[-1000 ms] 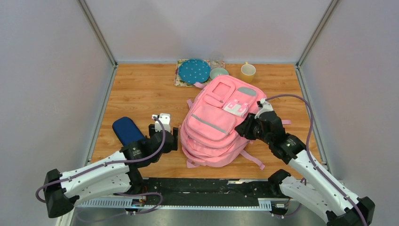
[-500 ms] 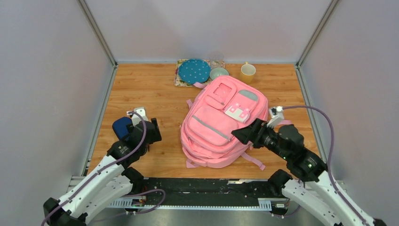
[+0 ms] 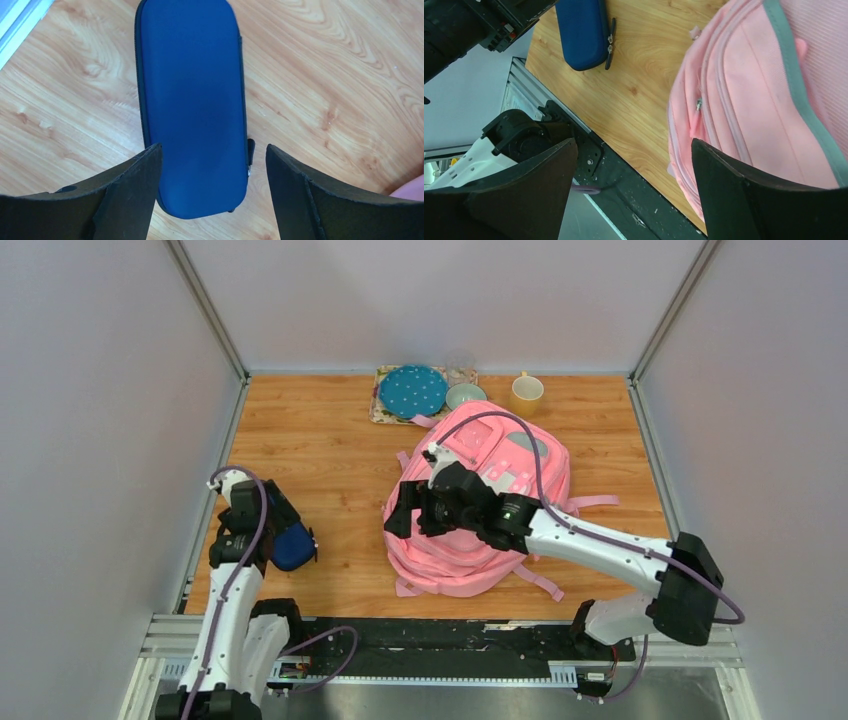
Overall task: Pack the student bag
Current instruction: Pick up the stationery from the center of the board.
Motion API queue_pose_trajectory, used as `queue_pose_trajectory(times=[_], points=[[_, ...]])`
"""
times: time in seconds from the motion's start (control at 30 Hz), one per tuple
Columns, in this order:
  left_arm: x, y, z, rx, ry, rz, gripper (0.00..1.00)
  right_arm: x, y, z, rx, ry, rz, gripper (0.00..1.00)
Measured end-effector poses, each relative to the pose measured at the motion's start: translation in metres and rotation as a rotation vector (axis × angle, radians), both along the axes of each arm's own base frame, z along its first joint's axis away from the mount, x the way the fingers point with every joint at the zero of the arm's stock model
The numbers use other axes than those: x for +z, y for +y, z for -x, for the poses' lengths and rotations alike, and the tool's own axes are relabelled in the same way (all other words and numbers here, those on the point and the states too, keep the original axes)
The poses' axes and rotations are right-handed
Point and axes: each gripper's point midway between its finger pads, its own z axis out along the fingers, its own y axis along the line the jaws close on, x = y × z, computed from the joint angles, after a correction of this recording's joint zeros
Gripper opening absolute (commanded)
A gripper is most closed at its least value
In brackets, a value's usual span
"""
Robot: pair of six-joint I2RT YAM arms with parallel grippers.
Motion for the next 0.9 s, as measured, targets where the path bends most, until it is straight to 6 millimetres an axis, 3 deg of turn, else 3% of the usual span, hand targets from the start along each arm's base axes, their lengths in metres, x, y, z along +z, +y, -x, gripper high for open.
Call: queue_pose_trajectory(times=[0.13,0.37,0.67,0.77,0.9], points=[[-0.013,0.013,0.000,0.046,0.042,0.032,0.83,-0.006,0.022,-0.004,0.040,0.024,-0.008,0.88],[-0.059,0.020,0.018,0.066,0.132,0.112,0.84,0.000,0.027,0.000,0.069,0.017,-0.041,0.89],[-0.070,0.005,0.002,-0.027,0.077,0.172,0.83,-0.010,0.023,0.006,0.088,0.028,-0.034,0.89],[-0.077,-0.005,-0.007,-0.054,0.023,0.221,0.77,-0.014,0.020,0.008,0.088,0.032,-0.026,0.89],[-0.080,-0.017,-0.018,-0.106,-0.051,0.274,0.62,-0.016,0.015,0.010,0.088,0.033,-0.024,0.89]])
